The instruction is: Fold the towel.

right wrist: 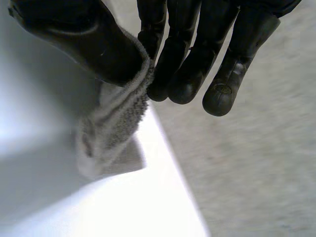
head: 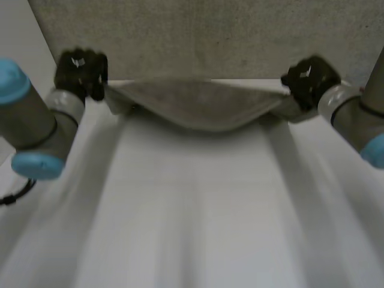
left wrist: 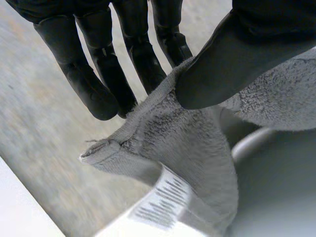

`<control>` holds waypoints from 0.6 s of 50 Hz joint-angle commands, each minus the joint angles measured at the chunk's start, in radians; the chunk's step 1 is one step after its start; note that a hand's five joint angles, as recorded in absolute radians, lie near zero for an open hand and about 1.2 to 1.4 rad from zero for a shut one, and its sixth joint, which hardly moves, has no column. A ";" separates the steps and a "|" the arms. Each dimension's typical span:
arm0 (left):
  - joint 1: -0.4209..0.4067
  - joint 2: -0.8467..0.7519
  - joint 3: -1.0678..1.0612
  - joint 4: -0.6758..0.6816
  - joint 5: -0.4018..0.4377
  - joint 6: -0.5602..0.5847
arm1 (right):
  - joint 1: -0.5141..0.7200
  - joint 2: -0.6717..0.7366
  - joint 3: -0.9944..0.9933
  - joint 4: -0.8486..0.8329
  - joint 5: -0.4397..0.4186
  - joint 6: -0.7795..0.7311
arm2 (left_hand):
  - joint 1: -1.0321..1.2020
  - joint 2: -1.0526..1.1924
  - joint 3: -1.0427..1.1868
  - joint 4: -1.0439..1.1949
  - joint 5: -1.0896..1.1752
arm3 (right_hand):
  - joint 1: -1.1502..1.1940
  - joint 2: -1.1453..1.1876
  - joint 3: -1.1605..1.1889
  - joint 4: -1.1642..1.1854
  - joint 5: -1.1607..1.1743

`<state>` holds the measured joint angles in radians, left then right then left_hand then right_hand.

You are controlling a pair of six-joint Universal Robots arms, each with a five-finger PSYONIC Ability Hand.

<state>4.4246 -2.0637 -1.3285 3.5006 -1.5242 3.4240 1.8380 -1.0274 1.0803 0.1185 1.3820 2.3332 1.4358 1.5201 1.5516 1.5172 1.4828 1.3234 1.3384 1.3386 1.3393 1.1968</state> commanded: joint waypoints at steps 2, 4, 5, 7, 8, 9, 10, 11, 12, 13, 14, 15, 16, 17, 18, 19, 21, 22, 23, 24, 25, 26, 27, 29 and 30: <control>0.029 0.085 -0.287 0.118 0.016 0.159 | -0.003 -0.115 0.245 -0.017 -0.014 -0.006 | -0.040 -0.124 -0.155 -0.121 -0.261 | 0.073 0.058 0.058 0.057 0.025; 0.053 0.156 -0.375 0.121 0.025 0.190 | -0.006 -0.162 0.277 -0.017 -0.017 0.000 | -0.040 -0.124 -0.155 -0.121 -0.261 | 0.073 0.058 0.058 0.057 0.025; 0.053 0.157 -0.376 0.121 0.025 0.190 | -0.019 -0.213 0.311 -0.017 -0.017 0.006 | -0.040 -0.124 -0.155 -0.121 -0.261 | 0.073 0.058 0.058 0.057 0.025; 0.065 0.212 -0.417 0.121 0.032 0.192 | -0.043 -0.261 0.346 -0.008 -0.015 0.003 | -0.040 -0.124 -0.155 -0.121 -0.261 | 0.073 0.058 0.058 0.057 0.025; 0.078 0.267 -0.457 0.120 0.039 0.192 | -0.072 -0.310 0.380 -0.003 -0.006 0.000 | -0.040 -0.124 -0.155 -0.121 -0.261 | 0.073 0.058 0.058 0.057 0.025; 0.093 0.317 -0.501 0.120 0.053 0.192 | -0.072 -0.310 0.380 -0.003 -0.006 0.000 | -0.040 -0.124 -0.155 -0.121 -0.261 | 0.073 0.058 0.058 0.057 0.025; 0.093 0.318 -0.502 0.120 0.053 0.192 | -0.092 -0.363 0.416 0.003 -0.011 -0.002 | -0.040 -0.124 -0.155 -0.121 -0.261 | 0.073 0.058 0.058 0.057 0.025; 0.110 0.370 -0.541 0.118 0.067 0.192 | -0.109 -0.419 0.449 0.012 -0.015 -0.003 | -0.040 -0.124 -0.155 -0.121 -0.261 | 0.073 0.058 0.058 0.057 0.025; 0.128 0.428 -0.578 0.115 0.084 0.189 | -0.109 -0.419 0.449 0.012 -0.015 -0.003 | -0.040 -0.124 -0.155 -0.121 -0.261 | 0.073 0.058 0.058 0.057 0.025; 0.128 0.428 -0.578 0.115 0.084 0.189 | -0.123 -0.463 0.473 0.023 -0.018 -0.008 | -0.040 -0.124 -0.155 -0.121 -0.261 | 0.073 0.058 0.058 0.057 0.025; 0.150 0.483 -0.612 0.112 0.104 0.187 | -0.123 -0.464 0.474 0.023 -0.018 -0.008 | -0.040 -0.124 -0.155 -0.121 -0.261 | 0.073 0.058 0.058 0.057 0.025; 0.171 0.534 -0.639 0.112 0.128 0.185 | -0.138 -0.497 0.487 0.036 -0.026 -0.009 | -0.040 -0.124 -0.155 -0.121 -0.261 | 0.073 0.058 0.058 0.057 0.025; 0.171 0.534 -0.640 0.112 0.128 0.185 | -0.155 -0.522 0.494 0.052 -0.041 -0.014 | -0.040 -0.124 -0.155 -0.121 -0.261 | 0.073 0.058 0.058 0.057 0.025; 0.191 0.569 -0.659 0.110 0.154 0.184 | -0.155 -0.522 0.494 0.052 -0.041 -0.014 | -0.040 -0.124 -0.155 -0.121 -0.261 | 0.073 0.058 0.058 0.057 0.025; 0.191 0.570 -0.660 0.110 0.154 0.184 | -0.172 -0.534 0.497 0.065 -0.063 -0.017 | -0.040 -0.124 -0.155 -0.121 -0.261 | 0.073 0.058 0.058 0.057 0.025; 0.208 0.592 -0.670 0.109 0.182 0.181 | -0.183 -0.537 0.497 0.081 -0.087 -0.021 | -0.040 -0.124 -0.155 -0.121 -0.261 | 0.073 0.058 0.058 0.057 0.025; 0.217 0.596 -0.675 0.106 0.203 0.181 | -0.192 -0.537 0.492 0.090 -0.112 -0.025 | -0.040 -0.124 -0.155 -0.121 -0.261 | 0.073 0.058 0.058 0.057 0.025; 0.220 0.594 -0.672 0.103 0.217 0.181 | -0.192 -0.537 0.492 0.090 -0.112 -0.025 | -0.040 -0.124 -0.155 -0.121 -0.261 | 0.073 0.058 0.058 0.057 0.025; 0.223 0.582 -0.666 0.103 0.223 0.181 | -0.197 -0.530 0.487 0.090 -0.129 -0.026 | -0.040 -0.124 -0.155 -0.121 -0.261 | 0.073 0.058 0.058 0.057 0.025; 0.223 0.582 -0.666 0.103 0.223 0.181 | -0.197 -0.510 0.480 0.086 -0.141 -0.026 | -0.040 -0.124 -0.155 -0.121 -0.261 | 0.073 0.058 0.058 0.057 0.025; 0.222 0.547 -0.657 0.107 0.225 0.182 | -0.197 -0.510 0.480 0.086 -0.141 -0.026 | -0.040 -0.124 -0.155 -0.121 -0.261 | 0.073 0.058 0.058 0.057 0.025; 0.222 0.547 -0.656 0.107 0.225 0.182 | -0.197 -0.472 0.469 0.082 -0.144 -0.025 | -0.040 -0.124 -0.155 -0.121 -0.261 | 0.073 0.058 0.058 0.057 0.025; 0.217 0.486 -0.637 0.110 0.222 0.187 | -0.192 -0.417 0.448 0.084 -0.139 -0.026 | -0.040 -0.124 -0.155 -0.121 -0.261 | 0.073 0.058 0.058 0.057 0.025; 0.200 0.419 -0.600 0.109 0.216 0.192 | -0.181 -0.357 0.413 0.084 -0.133 -0.023 | -0.040 -0.124 -0.155 -0.121 -0.261 | 0.073 0.058 0.058 0.057 0.025; 0.184 0.355 -0.557 0.103 0.214 0.193 | -0.181 -0.356 0.412 0.084 -0.133 -0.023 | -0.040 -0.124 -0.155 -0.121 -0.261 | 0.073 0.058 0.058 0.057 0.025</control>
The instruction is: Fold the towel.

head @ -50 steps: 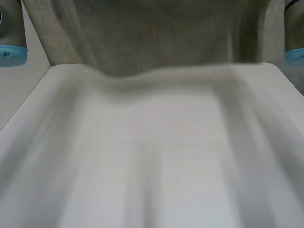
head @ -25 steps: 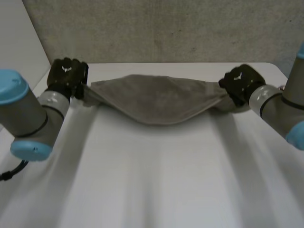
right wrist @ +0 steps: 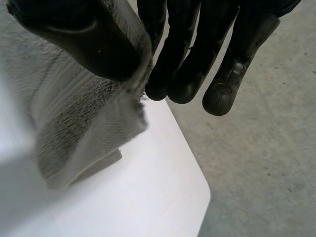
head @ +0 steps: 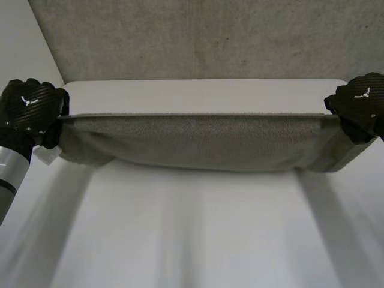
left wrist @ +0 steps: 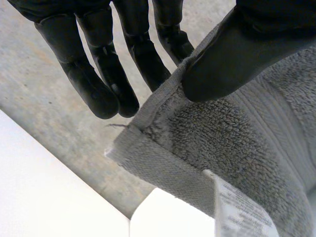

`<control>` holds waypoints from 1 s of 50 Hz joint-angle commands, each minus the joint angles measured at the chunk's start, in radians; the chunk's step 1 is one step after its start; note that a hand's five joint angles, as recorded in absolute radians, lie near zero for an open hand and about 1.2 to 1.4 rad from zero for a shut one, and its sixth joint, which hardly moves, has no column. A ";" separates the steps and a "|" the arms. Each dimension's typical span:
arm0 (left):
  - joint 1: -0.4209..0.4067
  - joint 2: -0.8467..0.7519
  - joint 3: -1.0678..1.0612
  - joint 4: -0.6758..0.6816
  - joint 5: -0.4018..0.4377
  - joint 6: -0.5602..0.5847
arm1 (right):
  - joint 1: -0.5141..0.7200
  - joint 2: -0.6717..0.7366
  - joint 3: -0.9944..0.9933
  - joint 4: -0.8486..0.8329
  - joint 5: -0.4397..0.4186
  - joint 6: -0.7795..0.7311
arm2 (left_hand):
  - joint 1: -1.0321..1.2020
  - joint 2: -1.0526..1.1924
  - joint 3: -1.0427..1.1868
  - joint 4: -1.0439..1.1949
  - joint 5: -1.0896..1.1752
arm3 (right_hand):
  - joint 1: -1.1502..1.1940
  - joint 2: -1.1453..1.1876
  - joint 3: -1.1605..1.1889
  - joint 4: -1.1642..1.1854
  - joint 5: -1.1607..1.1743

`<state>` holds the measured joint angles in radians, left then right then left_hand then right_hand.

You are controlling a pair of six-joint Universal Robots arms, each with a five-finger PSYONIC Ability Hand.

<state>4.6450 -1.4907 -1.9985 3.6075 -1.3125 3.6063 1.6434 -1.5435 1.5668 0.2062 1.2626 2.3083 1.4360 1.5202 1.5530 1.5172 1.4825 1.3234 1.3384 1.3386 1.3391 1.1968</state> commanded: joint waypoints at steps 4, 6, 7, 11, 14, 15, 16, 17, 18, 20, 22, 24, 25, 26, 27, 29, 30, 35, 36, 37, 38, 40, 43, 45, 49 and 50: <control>-0.083 -0.336 0.204 -0.010 -0.010 0.011 | 0.021 0.328 -0.207 -0.001 0.020 0.005 | -0.040 -0.124 -0.157 -0.121 -0.261 | 0.073 0.058 0.058 0.057 0.025; -0.117 -0.461 0.306 -0.019 -0.036 0.014 | 0.039 0.387 -0.255 -0.001 0.038 0.010 | -0.040 -0.124 -0.157 -0.121 -0.261 | 0.073 0.058 0.058 0.057 0.025; -0.117 -0.462 0.307 -0.020 -0.036 0.014 | 0.062 0.448 -0.307 -0.002 0.060 0.011 | -0.040 -0.124 -0.157 -0.121 -0.261 | 0.073 0.058 0.058 0.057 0.025; -0.153 -0.616 0.462 -0.055 -0.089 0.055 | 0.104 0.566 -0.416 -0.002 0.110 0.014 | -0.040 -0.124 -0.157 -0.121 -0.261 | 0.073 0.058 0.058 0.057 0.025; -0.173 -0.707 0.571 -0.067 -0.131 0.090 | 0.122 0.663 -0.511 -0.007 0.163 0.014 | -0.040 -0.124 -0.157 -0.121 -0.261 | 0.073 0.058 0.058 0.057 0.025; -0.183 -0.747 0.624 -0.070 -0.155 0.103 | 0.128 0.704 -0.554 -0.007 0.182 0.014 | -0.040 -0.124 -0.157 -0.121 -0.261 | 0.073 0.058 0.058 0.057 0.025; -0.183 -0.747 0.624 -0.070 -0.155 0.103 | 0.131 0.744 -0.597 -0.013 0.199 0.014 | -0.040 -0.124 -0.157 -0.121 -0.261 | 0.073 0.058 0.058 0.057 0.025; -0.190 -0.788 0.673 -0.073 -0.181 0.114 | 0.131 0.744 -0.597 -0.013 0.199 0.014 | -0.040 -0.124 -0.157 -0.121 -0.261 | 0.073 0.058 0.058 0.057 0.025; -0.190 -0.789 0.673 -0.073 -0.182 0.114 | 0.137 0.782 -0.637 -0.022 0.213 0.016 | -0.040 -0.124 -0.157 -0.121 -0.261 | 0.073 0.058 0.058 0.057 0.025; -0.202 -0.867 0.765 -0.084 -0.221 0.132 | 0.147 0.816 -0.673 -0.031 0.222 0.019 | -0.040 -0.124 -0.157 -0.121 -0.261 | 0.073 0.058 0.058 0.057 0.025; -0.210 -0.896 0.802 -0.101 -0.234 0.143 | 0.157 0.849 -0.703 -0.041 0.235 0.020 | -0.048 -0.132 -0.165 -0.129 -0.269 | 0.073 0.058 0.058 0.057 0.025; -0.218 -0.918 0.830 -0.125 -0.243 0.155 | 0.168 0.891 -0.751 -0.045 0.270 0.025 | -0.673 -0.758 -0.790 -0.755 -0.894 | -0.561 -0.576 -0.576 -0.576 -0.608; -0.229 -0.928 0.846 -0.151 -0.247 0.164 | 0.168 0.892 -0.751 -0.045 0.270 0.025 | -1.261 -1.346 -1.379 -1.343 -1.482 | -0.566 -0.581 -0.581 -0.582 -0.614; -0.229 -0.928 0.847 -0.151 -0.248 0.164 | 0.174 0.902 -0.760 -0.048 0.297 0.034 | -1.261 -1.346 -1.379 -1.343 -1.482 | -1.072 -1.087 -1.087 -1.088 -1.120; -0.238 -0.930 0.859 -0.176 -0.251 0.170 | 0.188 0.910 -0.763 -0.057 0.326 0.051 | -1.212 -1.296 -1.329 -1.293 -1.433 | -1.149 -1.164 -1.164 -1.165 -1.197; -0.249 -0.925 0.862 -0.193 -0.254 0.166 | 0.196 0.910 -0.758 -0.077 0.346 0.075 | -1.261 -1.346 -1.379 -1.343 -1.482 | -1.149 -1.164 -1.164 -1.165 -1.197; -0.258 -0.918 0.859 -0.207 -0.254 0.161 | 0.196 0.910 -0.758 -0.077 0.347 0.076 | -1.261 -1.346 -1.379 -1.343 -1.482 | -1.149 -1.164 -1.164 -1.165 -1.197; -0.272 -0.847 0.822 -0.214 -0.252 0.137 | 0.204 0.748 -0.590 -0.194 0.322 0.195 | -1.261 -1.346 -1.379 -1.343 -1.482 | -1.149 -1.164 -1.164 -1.165 -1.197; -0.272 -0.812 0.790 -0.213 -0.251 0.117 | 0.203 0.747 -0.590 -0.194 0.322 0.195 | -1.261 -1.346 -1.379 -1.343 -1.482 | -1.149 -1.164 -1.164 -1.165 -1.197; -0.272 -0.812 0.790 -0.213 -0.251 0.117 | 0.200 0.679 -0.524 -0.227 0.304 0.210 | -1.261 -1.346 -1.379 -1.343 -1.482 | -1.149 -1.164 -1.164 -1.165 -1.197; -0.267 -0.772 0.755 -0.205 -0.248 0.089 | 0.200 0.678 -0.524 -0.228 0.304 0.211 | -1.261 -1.346 -1.379 -1.343 -1.482 | -1.149 -1.164 -1.164 -1.165 -1.197; -0.259 -0.726 0.715 -0.201 -0.244 0.057 | 0.199 0.562 -0.397 -0.270 0.273 0.223 | -1.261 -1.346 -1.379 -1.343 -1.482 | -1.149 -1.164 -1.164 -1.165 -1.197; -0.249 -0.637 0.628 -0.184 -0.240 -0.013 | 0.197 0.473 -0.296 -0.271 0.262 0.221 | -1.261 -1.345 -1.378 -1.342 -1.482 | -1.149 -1.164 -1.164 -1.165 -1.197; -0.242 -0.595 0.577 -0.171 -0.237 -0.041 | 0.196 0.435 -0.248 -0.268 0.262 0.218 | -1.258 -1.342 -1.375 -1.339 -1.479 | -1.149 -1.164 -1.164 -1.165 -1.197; -0.233 -0.482 0.421 -0.103 -0.237 -0.077 | 0.194 0.376 -0.151 -0.249 0.261 0.214 | -1.258 -1.342 -1.375 -1.339 -1.479 | -1.149 -1.164 -1.164 -1.165 -1.197; -0.233 -0.482 0.420 -0.102 -0.237 -0.077 | 0.194 0.355 -0.111 -0.237 0.261 0.212 | -1.258 -1.342 -1.375 -1.339 -1.479 | -1.149 -1.164 -1.164 -1.165 -1.197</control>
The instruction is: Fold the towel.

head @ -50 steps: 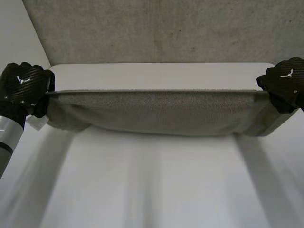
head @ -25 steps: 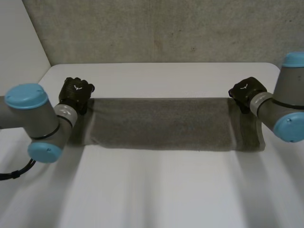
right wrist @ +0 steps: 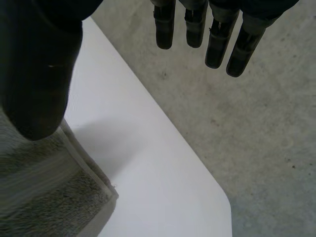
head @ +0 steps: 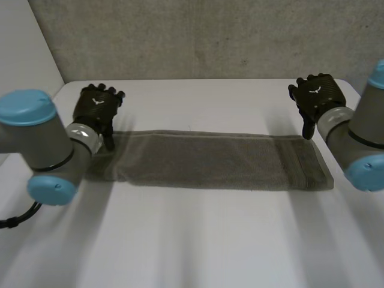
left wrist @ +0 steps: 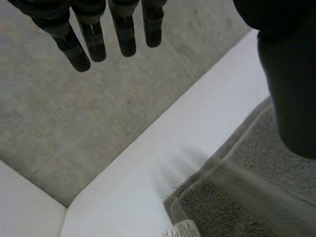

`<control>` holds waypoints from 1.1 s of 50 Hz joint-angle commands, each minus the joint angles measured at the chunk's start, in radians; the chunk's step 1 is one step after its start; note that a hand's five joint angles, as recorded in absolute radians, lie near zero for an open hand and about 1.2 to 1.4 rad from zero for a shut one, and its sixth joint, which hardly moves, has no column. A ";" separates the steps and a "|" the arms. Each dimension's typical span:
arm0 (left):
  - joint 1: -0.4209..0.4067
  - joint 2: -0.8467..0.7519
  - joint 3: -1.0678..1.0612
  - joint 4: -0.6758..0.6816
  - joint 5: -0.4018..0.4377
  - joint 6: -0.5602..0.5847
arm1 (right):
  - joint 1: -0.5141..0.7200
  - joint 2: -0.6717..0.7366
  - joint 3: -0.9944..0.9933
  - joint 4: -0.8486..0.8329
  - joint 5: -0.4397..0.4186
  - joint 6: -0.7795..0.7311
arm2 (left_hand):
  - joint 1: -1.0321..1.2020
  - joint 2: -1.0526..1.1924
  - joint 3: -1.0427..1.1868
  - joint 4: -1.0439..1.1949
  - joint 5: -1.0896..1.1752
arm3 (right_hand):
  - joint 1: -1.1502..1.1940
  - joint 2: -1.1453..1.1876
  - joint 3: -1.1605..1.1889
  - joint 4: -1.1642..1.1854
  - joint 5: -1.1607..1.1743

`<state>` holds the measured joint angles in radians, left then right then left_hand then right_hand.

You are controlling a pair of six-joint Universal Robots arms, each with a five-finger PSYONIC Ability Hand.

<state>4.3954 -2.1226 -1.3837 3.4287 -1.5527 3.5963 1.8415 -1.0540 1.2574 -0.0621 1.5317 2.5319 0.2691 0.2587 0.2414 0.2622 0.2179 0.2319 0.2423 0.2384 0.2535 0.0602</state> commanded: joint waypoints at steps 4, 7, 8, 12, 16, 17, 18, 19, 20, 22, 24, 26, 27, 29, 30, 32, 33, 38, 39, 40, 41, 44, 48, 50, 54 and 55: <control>0.019 0.254 -0.332 0.157 0.002 -0.077 | -0.007 -0.153 0.296 0.054 -0.018 -0.025 | -0.091 -0.080 -0.063 -0.084 -0.214 | -0.057 -0.068 -0.064 -0.079 -0.060; 0.019 0.288 -0.402 0.214 0.000 -0.097 | -0.011 -0.152 0.321 0.050 -0.031 -0.028 | -0.091 -0.080 -0.063 -0.084 -0.214 | -0.035 -0.046 -0.042 -0.057 -0.038; 0.019 0.292 -0.429 0.239 0.002 -0.111 | -0.024 -0.149 0.341 0.047 -0.050 -0.030 | -0.091 -0.080 -0.063 -0.084 -0.214 | 0.052 0.041 0.045 0.030 0.049; 0.019 0.293 -0.460 0.279 0.000 -0.137 | -0.080 -0.132 0.372 0.027 -0.106 -0.030 | -0.091 -0.080 -0.063 -0.084 -0.214 | 0.114 0.104 0.108 0.093 0.112; 0.018 0.291 -0.469 0.283 0.000 -0.145 | -0.088 -0.065 0.369 -0.008 -0.117 -0.028 | -0.091 -0.080 -0.063 -0.084 -0.214 | 0.211 0.200 0.204 0.189 0.208; 0.018 0.291 -0.469 0.283 0.000 -0.145 | -0.090 -0.029 0.366 -0.031 -0.111 -0.030 | -0.091 -0.080 -0.063 -0.084 -0.214 | 0.261 0.250 0.254 0.239 0.258; 0.018 0.291 -0.471 0.283 0.000 -0.145 | -0.090 -0.029 0.366 -0.032 -0.111 -0.030 | -0.091 -0.080 -0.063 -0.084 -0.214 | 0.261 0.251 0.255 0.240 0.258; 0.018 0.291 -0.471 0.283 0.000 -0.145 | -0.091 -0.005 0.361 -0.051 -0.107 -0.032 | -0.091 -0.080 -0.063 -0.084 -0.214 | 0.273 0.262 0.266 0.251 0.270; 0.018 0.291 -0.472 0.283 0.000 -0.145 | -0.091 0.014 0.356 -0.062 -0.108 -0.033 | -0.091 -0.080 -0.063 -0.084 -0.214 | 0.276 0.265 0.269 0.254 0.273; 0.019 0.291 -0.477 0.288 0.000 -0.145 | -0.093 0.028 0.350 -0.070 -0.107 -0.033 | -0.091 -0.080 -0.063 -0.084 -0.214 | 0.273 0.263 0.266 0.251 0.270; 0.021 0.288 -0.477 0.288 0.000 -0.145 | -0.094 0.040 0.341 -0.071 -0.107 -0.033 | -0.091 -0.080 -0.063 -0.084 -0.214 | 0.276 0.265 0.269 0.254 0.273; 0.022 0.286 -0.477 0.288 0.000 -0.145 | -0.102 0.066 0.323 -0.073 -0.105 -0.035 | -0.091 -0.080 -0.063 -0.084 -0.214 | 0.433 0.423 0.427 0.412 0.430; 0.022 0.286 -0.477 0.288 0.000 -0.145 | -0.102 0.066 0.323 -0.073 -0.105 -0.035 | -0.091 -0.080 -0.063 -0.084 -0.214 | 0.434 0.424 0.428 0.413 0.432; 0.022 0.286 -0.479 0.288 0.000 -0.145 | -0.108 0.078 0.315 -0.074 -0.104 -0.036 | -0.091 -0.080 -0.063 -0.084 -0.214 | 0.716 0.706 0.710 0.695 0.713; 0.022 0.286 -0.479 0.288 0.002 -0.145 | -0.117 0.081 0.309 -0.079 -0.094 -0.038 | -0.091 -0.080 -0.063 -0.084 -0.214 | 1.013 1.002 1.006 0.991 1.010; 0.021 0.286 -0.480 0.288 0.000 -0.145 | -0.128 0.078 0.303 -0.093 -0.074 -0.041 | -0.091 -0.080 -0.063 -0.084 -0.214 | 1.164 1.154 1.158 1.143 1.162; 0.021 0.286 -0.480 0.288 0.000 -0.145 | -0.143 0.069 0.297 -0.107 -0.039 -0.044 | -0.091 -0.080 -0.063 -0.084 -0.214 | 1.164 1.154 1.158 1.143 1.162; 0.021 0.286 -0.482 0.288 0.000 -0.146 | -0.203 -0.007 0.293 -0.143 0.059 -0.114 | -0.091 -0.080 -0.063 -0.084 -0.214 | 1.164 1.154 1.158 1.143 1.162; 0.021 0.286 -0.482 0.288 0.000 -0.146 | -0.234 -0.036 0.295 -0.160 0.065 -0.154 | -0.091 -0.080 -0.063 -0.084 -0.214 | 1.164 1.154 1.158 1.143 1.162; 0.019 0.286 -0.482 0.288 -0.001 -0.146 | -0.234 -0.037 0.295 -0.160 0.065 -0.154 | -0.091 -0.080 -0.063 -0.084 -0.214 | 1.164 1.154 1.158 1.143 1.162; 0.019 0.286 -0.482 0.288 -0.001 -0.146 | -0.266 -0.059 0.293 -0.179 0.065 -0.197 | -0.091 -0.080 -0.063 -0.084 -0.214 | 1.164 1.154 1.158 1.143 1.162; 0.019 0.288 -0.482 0.288 -0.004 -0.146 | -0.310 -0.089 0.277 -0.194 0.067 -0.283 | -0.091 -0.080 -0.063 -0.084 -0.214 | 1.164 1.154 1.158 1.143 1.162; 0.019 0.293 -0.480 0.288 -0.007 -0.146 | -0.315 -0.103 0.229 -0.194 0.073 -0.346 | -0.091 -0.080 -0.063 -0.084 -0.214 | 1.164 1.154 1.158 1.143 1.162; 0.019 0.293 -0.480 0.287 -0.009 -0.146 | -0.277 -0.112 0.188 -0.191 0.073 -0.358 | -0.091 -0.080 -0.063 -0.084 -0.214 | 1.164 1.154 1.158 1.143 1.162; 0.019 0.294 -0.480 0.285 -0.012 -0.148 | -0.143 -0.110 0.142 -0.193 0.070 -0.354 | -0.094 -0.083 -0.066 -0.087 -0.217 | 1.164 1.154 1.158 1.143 1.162; 0.019 0.294 -0.480 0.285 -0.012 -0.148 | -0.077 -0.109 0.116 -0.194 0.068 -0.354 | -0.094 -0.083 -0.066 -0.087 -0.217 | 1.164 1.154 1.158 1.143 1.162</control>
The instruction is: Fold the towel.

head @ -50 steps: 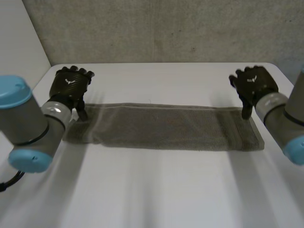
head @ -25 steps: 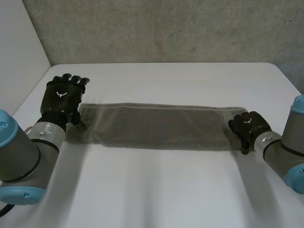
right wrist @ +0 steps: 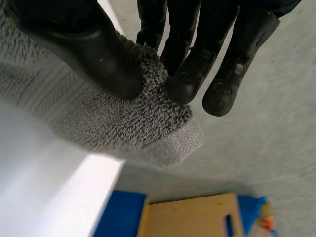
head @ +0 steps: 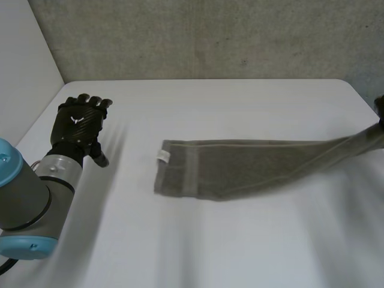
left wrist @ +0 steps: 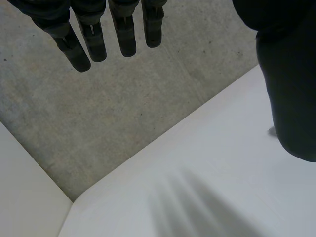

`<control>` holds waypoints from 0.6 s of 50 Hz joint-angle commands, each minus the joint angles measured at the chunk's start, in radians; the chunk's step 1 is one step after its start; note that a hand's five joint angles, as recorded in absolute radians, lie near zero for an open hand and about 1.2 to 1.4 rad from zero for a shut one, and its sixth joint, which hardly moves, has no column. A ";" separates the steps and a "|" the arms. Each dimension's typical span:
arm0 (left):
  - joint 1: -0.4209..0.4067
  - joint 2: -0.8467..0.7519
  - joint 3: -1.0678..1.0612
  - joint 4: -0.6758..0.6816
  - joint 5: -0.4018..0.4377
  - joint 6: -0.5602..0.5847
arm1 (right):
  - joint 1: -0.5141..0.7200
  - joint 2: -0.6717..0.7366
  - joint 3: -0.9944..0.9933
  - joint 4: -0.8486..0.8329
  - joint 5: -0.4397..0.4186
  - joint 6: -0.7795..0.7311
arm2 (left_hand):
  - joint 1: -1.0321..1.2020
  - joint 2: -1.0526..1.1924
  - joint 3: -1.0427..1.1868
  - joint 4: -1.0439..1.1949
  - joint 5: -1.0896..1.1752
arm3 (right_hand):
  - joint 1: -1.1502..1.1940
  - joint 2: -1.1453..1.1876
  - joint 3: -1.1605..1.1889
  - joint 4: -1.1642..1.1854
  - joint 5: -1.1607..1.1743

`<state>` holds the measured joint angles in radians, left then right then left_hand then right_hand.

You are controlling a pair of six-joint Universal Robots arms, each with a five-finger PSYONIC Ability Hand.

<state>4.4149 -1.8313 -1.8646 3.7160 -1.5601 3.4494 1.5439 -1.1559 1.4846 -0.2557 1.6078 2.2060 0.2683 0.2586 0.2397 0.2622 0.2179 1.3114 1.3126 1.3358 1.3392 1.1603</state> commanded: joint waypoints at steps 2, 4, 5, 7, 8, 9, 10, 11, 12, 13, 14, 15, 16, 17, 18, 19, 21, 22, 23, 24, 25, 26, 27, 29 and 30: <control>0.000 0.003 0.001 -0.002 -0.005 -0.001 | 0.292 0.002 -0.136 -0.002 -0.009 -0.028 | -0.093 -0.083 -0.064 -0.087 -0.217 | 0.085 0.084 0.060 0.057 0.061; 0.000 0.003 0.001 -0.002 -0.006 -0.001 | 0.357 0.018 -0.153 -0.007 -0.012 -0.029 | -0.094 -0.084 -0.065 -0.088 -0.218 | 0.085 0.084 0.060 0.057 0.061; 0.000 0.003 0.001 -0.002 -0.006 -0.001 | 0.420 0.042 -0.168 -0.011 -0.023 -0.031 | -0.094 -0.084 -0.065 -0.088 -0.218 | 0.085 0.084 0.060 0.057 0.061; -0.002 0.003 0.001 -0.001 -0.006 -0.001 | 0.499 0.076 -0.184 -0.014 -0.048 -0.032 | -0.094 -0.084 -0.065 -0.088 -0.218 | 0.085 0.084 0.060 0.057 0.061; -0.002 0.003 0.001 -0.001 -0.006 -0.001 | 0.577 0.106 -0.191 -0.013 -0.078 -0.032 | -0.094 -0.084 -0.065 -0.088 -0.218 | 0.085 0.084 0.060 0.057 0.061; -0.002 0.003 0.001 -0.001 -0.006 -0.001 | 0.578 0.107 -0.191 -0.013 -0.078 -0.032 | -0.094 -0.084 -0.065 -0.088 -0.218 | 0.085 0.084 0.060 0.057 0.061; -0.002 0.006 0.001 -0.001 -0.006 -0.002 | 0.646 0.137 -0.196 -0.005 -0.109 -0.040 | -0.094 -0.084 -0.065 -0.088 -0.218 | 0.085 0.084 0.060 0.057 0.061; -0.002 0.006 0.001 -0.001 -0.006 -0.003 | 0.703 0.165 -0.198 0.002 -0.130 -0.042 | -0.094 -0.084 -0.065 -0.088 -0.218 | 0.085 0.084 0.060 0.057 0.061; -0.003 0.006 0.001 -0.001 -0.006 -0.001 | 0.703 0.165 -0.198 0.003 -0.131 -0.042 | -0.094 -0.084 -0.065 -0.088 -0.218 | 0.085 0.084 0.060 0.057 0.061; -0.003 0.006 0.001 -0.001 -0.006 -0.001 | 0.734 0.191 -0.192 0.006 -0.146 -0.037 | -0.094 -0.084 -0.065 -0.088 -0.218 | 0.085 0.084 0.060 0.057 0.061; -0.005 0.006 0.001 -0.001 -0.006 -0.002 | 0.752 0.218 -0.179 0.007 -0.163 -0.038 | -0.094 -0.084 -0.065 -0.088 -0.218 | 0.085 0.084 0.060 0.057 0.061; -0.006 0.007 0.001 -0.002 -0.006 -0.003 | 0.752 0.219 -0.179 0.007 -0.163 -0.038 | -0.094 -0.084 -0.065 -0.088 -0.218 | 0.085 0.084 0.060 0.057 0.061; -0.006 0.007 0.001 -0.002 -0.006 -0.003 | 0.768 0.237 -0.173 0.007 -0.170 -0.038 | -0.094 -0.084 -0.065 -0.088 -0.218 | 0.025 0.024 0.000 -0.003 0.001; -0.008 0.007 0.001 -0.002 -0.006 -0.003 | 0.768 0.237 -0.173 0.007 -0.170 -0.038 | -0.094 -0.084 -0.065 -0.088 -0.218 | 0.024 0.023 0.000 -0.004 0.001; -0.008 0.007 0.001 -0.002 -0.006 -0.003 | 0.763 0.246 -0.161 0.006 -0.178 -0.035 | -0.094 -0.084 -0.065 -0.088 -0.218 | -0.386 -0.387 -0.410 -0.413 -0.409; -0.008 0.007 0.001 -0.002 -0.006 -0.003 | 0.756 0.249 -0.153 0.001 -0.174 -0.034 | -0.094 -0.084 -0.065 -0.088 -0.218 | -0.890 -0.891 -0.914 -0.917 -0.913; -0.009 0.007 0.001 -0.002 -0.005 -0.001 | 0.752 0.243 -0.150 -0.008 -0.164 -0.031 | -0.094 -0.084 -0.065 -0.088 -0.218 | -1.137 -1.138 -1.161 -1.165 -1.160; -0.009 0.007 0.001 -0.002 -0.005 -0.001 | 0.749 0.236 -0.149 -0.007 -0.154 -0.025 | -0.094 -0.084 -0.065 -0.088 -0.218 | -1.137 -1.138 -1.161 -1.165 -1.160; -0.011 0.007 0.001 -0.002 -0.005 -0.002 | 0.749 0.236 -0.149 -0.007 -0.154 -0.025 | -0.094 -0.084 -0.065 -0.088 -0.218 | -1.137 -1.138 -1.161 -1.165 -1.160; -0.011 0.007 0.001 -0.002 -0.005 -0.003 | 0.748 0.216 -0.144 -0.004 -0.140 -0.019 | -0.094 -0.084 -0.065 -0.088 -0.218 | -1.137 -1.138 -1.161 -1.165 -1.160; -0.011 0.007 0.001 -0.002 -0.005 -0.001 | 0.748 0.216 -0.144 -0.004 -0.140 -0.019 | -0.094 -0.084 -0.065 -0.088 -0.218 | -1.137 -1.138 -1.161 -1.165 -1.160; -0.012 0.007 0.001 -0.002 -0.003 -0.001 | 0.743 0.188 -0.133 0.004 -0.129 -0.005 | -0.094 -0.084 -0.065 -0.088 -0.218 | -1.137 -1.138 -1.161 -1.165 -1.160; -0.012 0.007 0.001 -0.002 -0.003 -0.001 | 0.722 0.155 -0.106 0.004 -0.124 0.021 | -0.094 -0.084 -0.065 -0.088 -0.218 | -1.137 -1.138 -1.161 -1.165 -1.160; -0.015 0.007 0.004 -0.002 -0.003 -0.001 | 0.685 0.116 -0.065 0.004 -0.126 0.052 | -0.094 -0.084 -0.065 -0.088 -0.218 | -1.137 -1.138 -1.161 -1.165 -1.160; -0.015 0.007 0.004 -0.002 -0.003 -0.001 | 0.647 0.072 -0.020 0.001 -0.132 0.090 | -0.094 -0.084 -0.065 -0.088 -0.218 | -1.137 -1.138 -1.161 -1.165 -1.160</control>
<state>4.4033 -1.8239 -1.8637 3.7137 -1.5640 3.4479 2.2915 -0.9497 1.3523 -0.2553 1.4631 2.1981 0.2649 0.2585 0.2367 0.2622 0.2145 0.2365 0.2419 0.2374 0.2525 0.0594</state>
